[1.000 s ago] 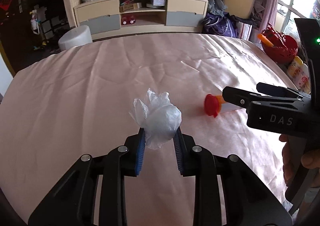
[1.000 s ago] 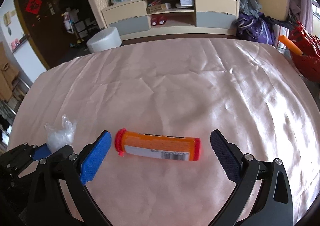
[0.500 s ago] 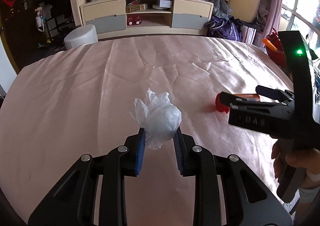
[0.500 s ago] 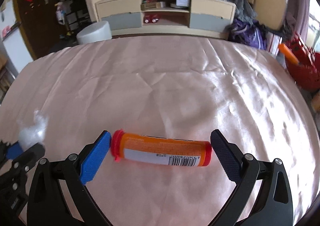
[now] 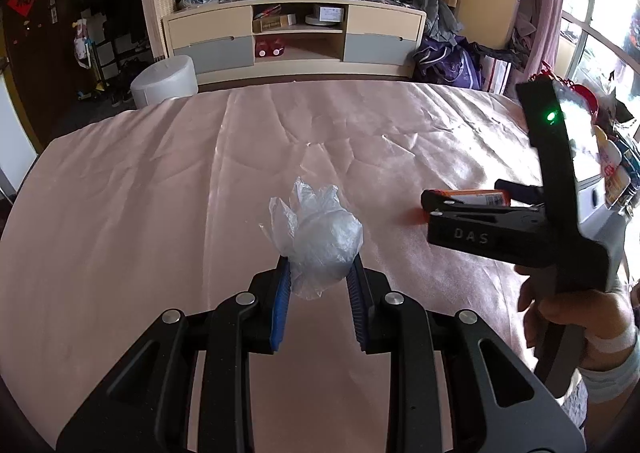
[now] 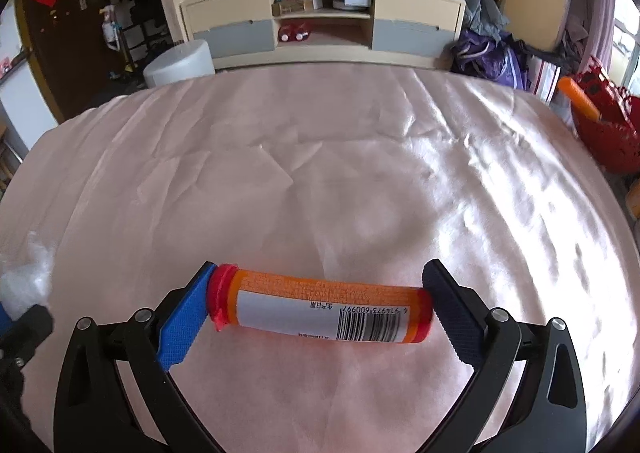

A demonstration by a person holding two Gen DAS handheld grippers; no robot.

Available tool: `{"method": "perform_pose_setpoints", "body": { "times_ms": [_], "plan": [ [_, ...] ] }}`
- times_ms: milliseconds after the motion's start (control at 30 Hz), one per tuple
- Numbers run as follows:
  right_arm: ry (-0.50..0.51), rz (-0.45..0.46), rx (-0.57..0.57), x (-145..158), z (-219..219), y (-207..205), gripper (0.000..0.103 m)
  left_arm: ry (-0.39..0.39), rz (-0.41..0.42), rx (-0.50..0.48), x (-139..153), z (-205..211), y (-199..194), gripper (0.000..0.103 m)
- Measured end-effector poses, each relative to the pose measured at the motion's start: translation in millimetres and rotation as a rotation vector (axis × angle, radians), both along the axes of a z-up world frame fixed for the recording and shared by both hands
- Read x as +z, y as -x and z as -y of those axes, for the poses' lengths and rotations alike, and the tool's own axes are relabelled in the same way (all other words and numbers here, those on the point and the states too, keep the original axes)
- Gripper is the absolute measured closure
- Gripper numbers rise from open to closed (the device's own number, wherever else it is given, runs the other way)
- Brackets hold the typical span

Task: Collect trash
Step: 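Carry the plastic bag and pill bottle over the black bin with both grippers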

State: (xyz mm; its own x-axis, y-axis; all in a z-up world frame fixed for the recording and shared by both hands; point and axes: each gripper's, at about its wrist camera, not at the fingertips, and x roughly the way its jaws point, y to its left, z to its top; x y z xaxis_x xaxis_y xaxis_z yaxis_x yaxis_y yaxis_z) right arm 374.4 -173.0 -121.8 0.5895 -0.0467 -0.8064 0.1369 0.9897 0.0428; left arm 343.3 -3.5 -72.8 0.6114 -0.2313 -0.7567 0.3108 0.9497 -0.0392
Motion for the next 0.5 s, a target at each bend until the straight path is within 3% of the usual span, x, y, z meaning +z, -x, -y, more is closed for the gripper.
{"method": "perform_pose_setpoints", "body": {
  "times_ms": [233,500],
  "plan": [
    [-0.055,0.002,0.005,1.7,5.3,8.1,0.002,-0.013,0.014,0.008,9.6,-0.1,8.1,0.078],
    [-0.078,0.088,0.065,52.7,7.7,64.9,0.002,-0.012,0.054,0.013,36.6,-2.5,41.8,0.078]
  ]
}}
